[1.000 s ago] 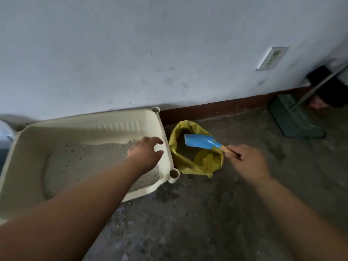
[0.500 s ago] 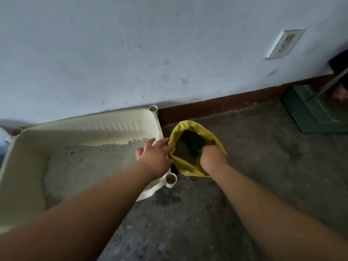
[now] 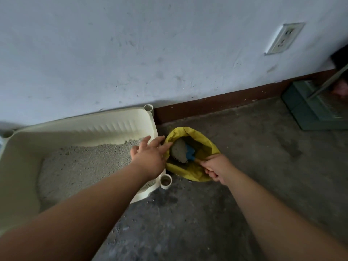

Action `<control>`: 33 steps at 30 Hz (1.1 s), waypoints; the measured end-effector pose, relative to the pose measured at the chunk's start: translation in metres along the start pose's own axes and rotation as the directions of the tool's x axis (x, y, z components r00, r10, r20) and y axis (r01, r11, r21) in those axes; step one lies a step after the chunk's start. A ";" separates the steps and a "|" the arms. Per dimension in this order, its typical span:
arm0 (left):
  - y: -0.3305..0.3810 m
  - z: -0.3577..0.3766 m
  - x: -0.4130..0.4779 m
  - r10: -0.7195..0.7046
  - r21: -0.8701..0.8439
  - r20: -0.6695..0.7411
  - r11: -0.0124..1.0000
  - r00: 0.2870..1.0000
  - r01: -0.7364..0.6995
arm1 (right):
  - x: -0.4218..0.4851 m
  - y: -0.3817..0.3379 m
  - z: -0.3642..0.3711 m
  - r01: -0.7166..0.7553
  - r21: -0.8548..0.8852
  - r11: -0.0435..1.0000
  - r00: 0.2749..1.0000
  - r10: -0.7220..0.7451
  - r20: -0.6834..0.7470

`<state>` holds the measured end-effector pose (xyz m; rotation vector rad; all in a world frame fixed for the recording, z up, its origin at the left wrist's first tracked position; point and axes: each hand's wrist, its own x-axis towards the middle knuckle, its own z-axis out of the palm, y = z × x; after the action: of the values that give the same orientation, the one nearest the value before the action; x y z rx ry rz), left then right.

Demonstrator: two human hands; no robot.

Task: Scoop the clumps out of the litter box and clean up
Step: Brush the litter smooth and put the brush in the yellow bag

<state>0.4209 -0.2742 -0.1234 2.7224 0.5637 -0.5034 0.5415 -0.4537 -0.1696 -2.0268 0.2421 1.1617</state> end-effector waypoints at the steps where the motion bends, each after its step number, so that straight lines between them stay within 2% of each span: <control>1: 0.002 -0.001 0.001 -0.002 0.016 0.009 1.000 1.000 0.002 | -0.001 0.002 -0.003 0.019 -0.010 1.000 1.000 -0.019 -0.017; 6: 0.009 -0.007 0.003 -0.058 -0.039 -0.007 0.998 0.998 0.058 | -0.009 0.004 -0.016 0.169 -0.159 0.973 0.969 -0.194 -0.157; 8: 0.009 -0.007 0.004 -0.070 -0.045 -0.007 0.997 0.998 0.070 | -0.014 0.002 -0.022 0.157 -0.162 0.974 0.965 -0.186 -0.182; 12: 0.007 -0.008 0.007 -0.080 -0.060 0.001 0.995 0.997 0.080 | -0.027 -0.003 -0.030 0.042 -0.109 0.993 0.991 -0.056 -0.125; 15: 0.007 -0.009 0.008 -0.086 -0.087 0.000 0.992 0.996 0.086 | -0.034 -0.001 -0.034 0.020 -0.038 0.999 0.998 -0.022 -0.052; 23: -0.001 -0.009 0.007 -0.017 -0.157 0.000 0.987 1.000 0.017 | -0.047 0.003 -0.047 0.099 0.080 0.992 0.994 -0.095 -0.048; 27: -0.006 -0.010 0.001 0.006 -0.256 -0.119 0.966 0.993 -0.037 | -0.058 -0.008 -0.052 0.170 0.069 0.983 0.985 -0.167 -0.045; 30: -0.016 -0.009 -0.007 -0.048 -0.332 -0.236 0.943 0.970 -0.035 | -0.069 -0.017 -0.051 0.179 0.060 0.982 0.983 -0.177 -0.040; 33: -0.031 -0.007 -0.017 -0.117 -0.345 -0.224 0.938 0.967 0.034 | -0.079 -0.026 -0.050 0.185 0.038 0.982 0.983 -0.185 -0.004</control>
<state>0.3947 -0.2502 -0.1171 2.4483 0.7446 -0.0760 0.5426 -0.4871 -0.0778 -1.9704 0.0737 1.0328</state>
